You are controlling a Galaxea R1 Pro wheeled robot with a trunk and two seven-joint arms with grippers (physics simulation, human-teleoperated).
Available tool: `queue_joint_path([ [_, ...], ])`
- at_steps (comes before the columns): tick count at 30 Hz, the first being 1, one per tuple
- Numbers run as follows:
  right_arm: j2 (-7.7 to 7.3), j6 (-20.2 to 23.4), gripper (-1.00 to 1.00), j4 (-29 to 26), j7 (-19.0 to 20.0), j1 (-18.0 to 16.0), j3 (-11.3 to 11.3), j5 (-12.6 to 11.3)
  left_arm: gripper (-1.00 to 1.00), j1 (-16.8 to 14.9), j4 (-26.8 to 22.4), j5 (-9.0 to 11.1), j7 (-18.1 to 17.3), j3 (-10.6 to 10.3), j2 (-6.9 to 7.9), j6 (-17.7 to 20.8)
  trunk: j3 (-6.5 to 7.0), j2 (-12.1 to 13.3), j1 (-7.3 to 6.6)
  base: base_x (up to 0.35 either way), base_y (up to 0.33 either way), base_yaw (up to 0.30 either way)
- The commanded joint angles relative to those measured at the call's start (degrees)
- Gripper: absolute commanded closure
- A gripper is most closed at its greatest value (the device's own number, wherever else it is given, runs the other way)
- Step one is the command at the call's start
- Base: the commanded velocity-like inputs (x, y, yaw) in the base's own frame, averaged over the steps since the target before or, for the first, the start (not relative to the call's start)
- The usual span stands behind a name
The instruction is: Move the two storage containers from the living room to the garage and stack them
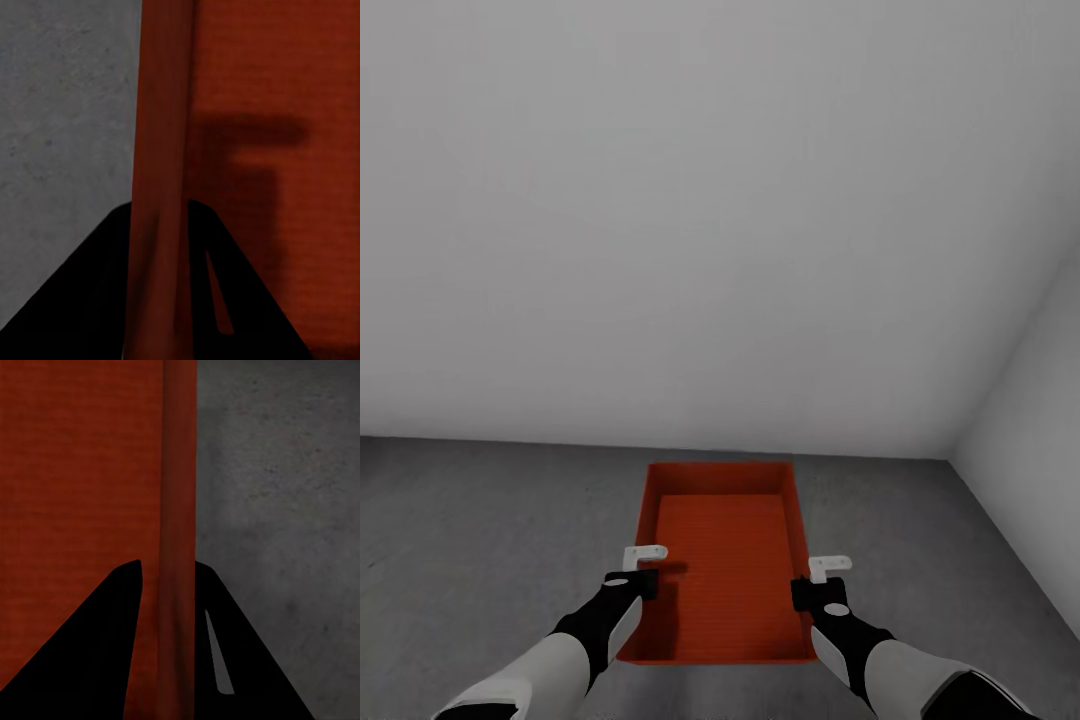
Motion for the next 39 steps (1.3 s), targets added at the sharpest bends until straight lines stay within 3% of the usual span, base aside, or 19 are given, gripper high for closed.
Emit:
queue_joint_path([
  [1,0.00,-0.28,1.00,1.18,-0.35,-0.05,-0.61,-1.39,1.00,-0.02,-0.33,-1.00,0.36,-0.58,0.00,-0.22,-0.33,-0.45,0.22,0.000,0.000,0.000],
  [16,0.00,-0.28,1.00,1.18,-0.33,-0.05,-0.61,-1.39,1.00,-0.02,-0.33,-1.00,0.41,-0.53,0.00,-0.22,-4.39,-6.46,3.52,0.000,0.000,0.000],
  [26,0.00,-0.28,1.00,1.18,-0.33,-0.05,-0.61,-1.39,1.00,-0.02,-0.33,-1.09,0.39,-0.55,-0.04,-0.23,-4.72,-6.46,3.52,0.000,0.000,0.000],
  [33,0.00,-0.28,1.00,1.18,-0.31,-0.05,-0.61,-1.39,1.00,-0.02,-0.33,-1.02,0.38,-0.57,-0.05,-0.22,-5.98,-9.27,5.05,0.000,0.000,0.000],
  [39,0.00,-0.28,1.00,1.18,-0.31,-0.05,-0.61,-1.39,1.00,-0.02,-0.33,-1.07,0.34,-0.58,-0.05,-0.22,-6.26,-9.27,5.05,0.000,0.000,0.000],
])
